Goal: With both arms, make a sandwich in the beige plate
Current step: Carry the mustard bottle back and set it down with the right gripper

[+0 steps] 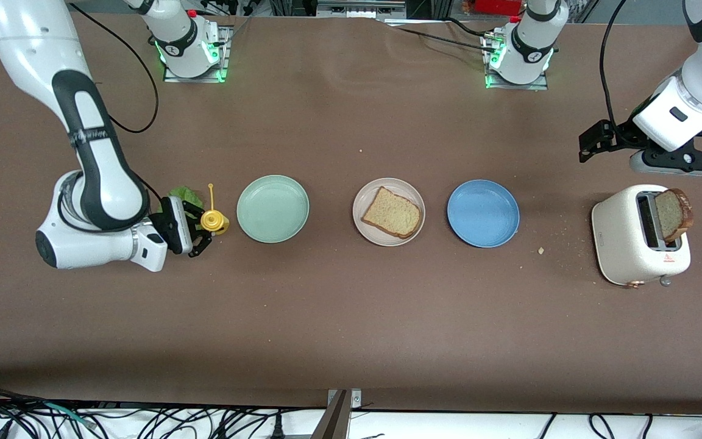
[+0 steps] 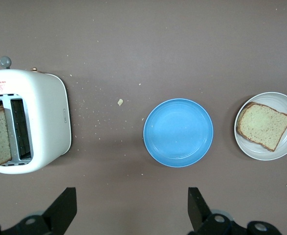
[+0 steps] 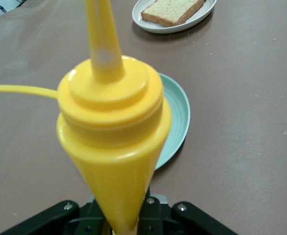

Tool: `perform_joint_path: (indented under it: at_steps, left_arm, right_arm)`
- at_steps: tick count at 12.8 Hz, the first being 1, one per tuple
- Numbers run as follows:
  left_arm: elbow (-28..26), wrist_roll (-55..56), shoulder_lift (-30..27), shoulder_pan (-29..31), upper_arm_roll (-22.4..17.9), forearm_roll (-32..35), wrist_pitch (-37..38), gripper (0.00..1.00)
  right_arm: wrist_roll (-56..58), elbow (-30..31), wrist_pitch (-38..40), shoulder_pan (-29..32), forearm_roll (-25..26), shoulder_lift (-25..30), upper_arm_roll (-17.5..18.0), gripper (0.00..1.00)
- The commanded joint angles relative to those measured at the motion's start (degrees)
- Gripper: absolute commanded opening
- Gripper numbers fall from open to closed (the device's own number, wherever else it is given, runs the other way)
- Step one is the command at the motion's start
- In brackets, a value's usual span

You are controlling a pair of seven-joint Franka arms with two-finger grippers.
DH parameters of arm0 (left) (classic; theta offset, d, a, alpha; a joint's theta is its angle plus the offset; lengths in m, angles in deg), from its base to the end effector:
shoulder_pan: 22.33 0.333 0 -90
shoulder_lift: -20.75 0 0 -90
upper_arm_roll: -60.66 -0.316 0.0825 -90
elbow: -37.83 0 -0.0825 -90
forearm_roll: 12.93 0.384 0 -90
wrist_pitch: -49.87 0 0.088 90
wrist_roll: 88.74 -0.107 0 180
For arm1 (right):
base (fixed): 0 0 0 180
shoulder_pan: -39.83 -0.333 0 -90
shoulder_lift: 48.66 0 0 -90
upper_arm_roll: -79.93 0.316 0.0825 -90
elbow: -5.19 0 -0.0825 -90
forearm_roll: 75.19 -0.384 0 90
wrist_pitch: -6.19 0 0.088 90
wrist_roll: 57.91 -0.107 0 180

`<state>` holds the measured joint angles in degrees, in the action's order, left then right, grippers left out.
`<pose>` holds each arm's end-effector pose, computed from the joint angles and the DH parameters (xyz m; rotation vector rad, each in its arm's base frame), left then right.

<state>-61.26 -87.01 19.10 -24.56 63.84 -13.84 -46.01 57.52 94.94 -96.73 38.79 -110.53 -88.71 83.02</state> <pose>0.5473 -0.0538 0.5740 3.1273 -0.0975 -0.0440 0.6502 0.0917 0.2184 -1.5094 -1.8869 -0.2957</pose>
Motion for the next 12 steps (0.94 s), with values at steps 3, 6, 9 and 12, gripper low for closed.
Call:
perform_joint_path:
  at_steps: [3,6,9,12]
  left_arm:
    - [1.18,-0.93,0.33,-0.14,-0.36,-1.12,1.04,1.00]
    - [1.18,-0.93,0.33,-0.14,-0.36,-1.11,1.04,1.00]
    - [1.18,-0.76,0.33,-0.05,-0.36,-1.20,1.04,1.00]
    - [1.18,-0.58,0.42,-0.05,-0.45,-1.11,1.04,1.00]
  right_arm:
    - [12.88,2.09,1.76,1.39,-8.60,-4.50,-1.76,0.00]
    - [13.68,4.73,1.67,1.47,-10.26,-4.59,-2.12,0.00]
    - [14.56,6.67,1.32,1.39,-14.66,-4.50,-3.87,0.00]
    - [15.95,6.76,0.53,1.30,-16.69,-4.51,-5.19,0.99]
